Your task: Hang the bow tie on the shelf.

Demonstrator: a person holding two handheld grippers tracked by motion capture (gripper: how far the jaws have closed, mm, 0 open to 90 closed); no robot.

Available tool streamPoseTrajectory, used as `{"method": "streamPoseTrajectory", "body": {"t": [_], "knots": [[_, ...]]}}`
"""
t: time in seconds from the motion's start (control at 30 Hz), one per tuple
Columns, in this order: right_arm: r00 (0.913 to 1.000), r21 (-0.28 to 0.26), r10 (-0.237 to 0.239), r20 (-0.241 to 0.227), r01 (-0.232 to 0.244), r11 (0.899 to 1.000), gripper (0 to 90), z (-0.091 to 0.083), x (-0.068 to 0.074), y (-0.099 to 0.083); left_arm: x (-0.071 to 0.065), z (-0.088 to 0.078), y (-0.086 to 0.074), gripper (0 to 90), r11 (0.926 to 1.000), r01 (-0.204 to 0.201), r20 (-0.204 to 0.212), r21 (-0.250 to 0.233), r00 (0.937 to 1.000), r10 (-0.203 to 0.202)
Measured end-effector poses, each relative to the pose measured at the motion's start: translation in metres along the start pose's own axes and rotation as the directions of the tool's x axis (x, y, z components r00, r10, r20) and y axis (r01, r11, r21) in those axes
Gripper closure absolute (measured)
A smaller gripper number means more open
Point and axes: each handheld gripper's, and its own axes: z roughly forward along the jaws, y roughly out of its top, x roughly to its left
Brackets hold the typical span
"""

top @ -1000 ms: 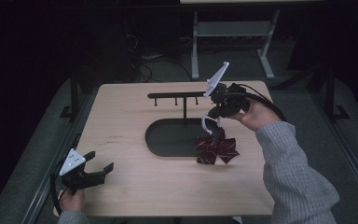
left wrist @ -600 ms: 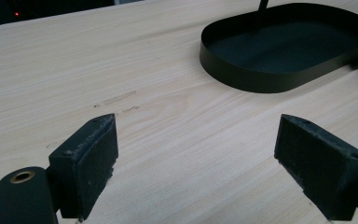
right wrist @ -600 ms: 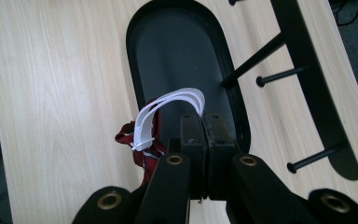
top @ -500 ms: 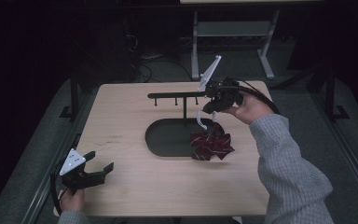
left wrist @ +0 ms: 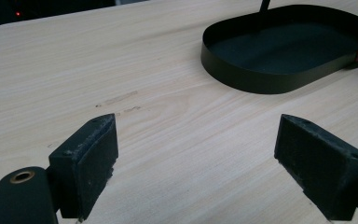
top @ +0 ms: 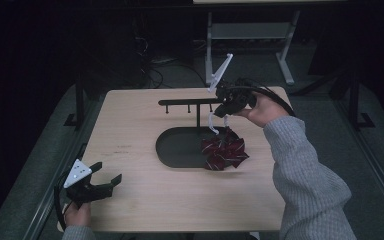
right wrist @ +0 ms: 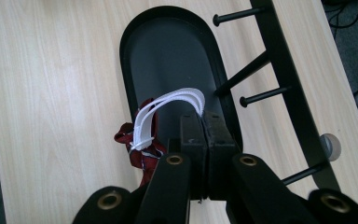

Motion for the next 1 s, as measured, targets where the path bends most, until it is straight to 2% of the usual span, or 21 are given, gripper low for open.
{"method": "streamPoseTrajectory", "body": {"t": [0.6,1.0], "knots": [[1.0000,-0.005,0.010,0.002,-0.009,1.000,88.3,-0.003,-0.012,0.009,0.000,-0.001,0.000,13.1,1.0000,0.006,-0.005,0.002,1.0000,-0.006],[0.9995,0.005,0.031,-0.011,-0.031,1.000,88.2,0.007,-0.024,0.018,0.001,-0.002,0.000,13.1,1.0000,0.006,-0.006,-0.003,1.0000,-0.006]]}}
